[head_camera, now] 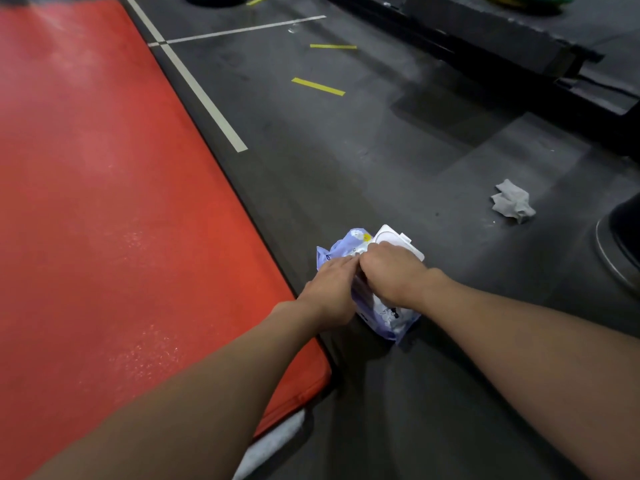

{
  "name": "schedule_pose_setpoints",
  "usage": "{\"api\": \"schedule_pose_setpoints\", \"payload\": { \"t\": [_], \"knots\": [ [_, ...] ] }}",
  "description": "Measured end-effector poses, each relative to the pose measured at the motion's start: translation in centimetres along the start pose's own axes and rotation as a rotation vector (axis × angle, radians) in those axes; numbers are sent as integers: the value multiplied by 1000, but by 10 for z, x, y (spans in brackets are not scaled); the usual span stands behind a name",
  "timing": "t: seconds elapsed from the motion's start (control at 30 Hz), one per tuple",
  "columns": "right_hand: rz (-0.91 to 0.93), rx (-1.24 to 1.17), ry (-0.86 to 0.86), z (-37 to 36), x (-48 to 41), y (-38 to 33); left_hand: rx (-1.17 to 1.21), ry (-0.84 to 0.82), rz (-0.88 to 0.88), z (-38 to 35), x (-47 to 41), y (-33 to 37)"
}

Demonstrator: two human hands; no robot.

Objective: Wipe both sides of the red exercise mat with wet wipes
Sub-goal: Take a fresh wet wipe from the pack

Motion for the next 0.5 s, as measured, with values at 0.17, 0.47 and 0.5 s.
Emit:
{"api": "schedule_pose_setpoints", "payload": {
  "t": [0.17,0.47,0.5],
  "knots": [
    [-138,-94,112,2,4,14,-8,-66,66,-3,1,5],
    [-695,-798,537,42,36,54,-138,-119,103,-13,2,12],
    [-774,-908,624,49,41,64,-149,-122,101,-13,2,13]
  ]
}}
Point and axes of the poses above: each hand's wrist, its own x-axis away from the middle knuckle, its own z-axis out of the back of the hand, y = z × x, the point moved 5 cm from there along -x, towards the middle knuckle, and after that the axes turned 6 degrees about x, right-handed, at the moved point
